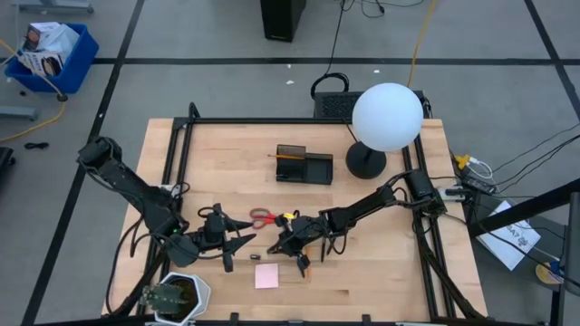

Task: Pick and place office supplies into organizer
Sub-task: Put the right black binder clip into the black desk organizer

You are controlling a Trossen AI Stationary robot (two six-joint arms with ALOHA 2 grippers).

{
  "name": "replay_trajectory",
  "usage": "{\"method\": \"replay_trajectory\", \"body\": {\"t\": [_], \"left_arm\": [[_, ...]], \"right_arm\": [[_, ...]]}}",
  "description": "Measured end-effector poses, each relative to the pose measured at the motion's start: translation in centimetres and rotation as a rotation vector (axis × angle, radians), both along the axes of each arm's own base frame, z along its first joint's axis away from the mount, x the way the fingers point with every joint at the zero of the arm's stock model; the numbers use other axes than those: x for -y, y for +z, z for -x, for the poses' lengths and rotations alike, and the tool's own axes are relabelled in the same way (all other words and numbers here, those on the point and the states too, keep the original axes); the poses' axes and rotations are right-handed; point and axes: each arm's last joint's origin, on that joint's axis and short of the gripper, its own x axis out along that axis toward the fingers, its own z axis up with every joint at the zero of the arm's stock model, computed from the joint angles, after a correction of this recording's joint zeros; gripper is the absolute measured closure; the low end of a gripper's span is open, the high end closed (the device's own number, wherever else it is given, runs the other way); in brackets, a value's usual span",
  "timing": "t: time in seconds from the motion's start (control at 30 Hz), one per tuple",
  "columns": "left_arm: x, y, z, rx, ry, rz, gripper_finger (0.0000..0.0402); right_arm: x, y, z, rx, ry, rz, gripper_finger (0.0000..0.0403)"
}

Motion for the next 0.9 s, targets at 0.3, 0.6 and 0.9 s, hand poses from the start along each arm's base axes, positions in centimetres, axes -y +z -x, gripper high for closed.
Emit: {"method": "replay_trajectory", "body": {"t": [0.3, 0.6, 0.9], "left_arm": [[0.0, -0.01, 0.0, 0.0, 0.0, 0.0, 0.0247], [0.03, -0.02, 0.02, -0.003, -0.008, -0.003, 0.0247], [0.44, -0.07, 0.38, -0.009, -0.029, -0.021, 0.0247]], "right_arm": [[0.12, -0.02, -0.02, -0.001, -0.025, 0.012, 0.0395], [0.54, -0.04, -0.13, 0.008, -0.098, 0.052, 0.0397], [0.96, 0.61, -0.11, 0.017, -0.21, 0.077, 0.0397]]}}
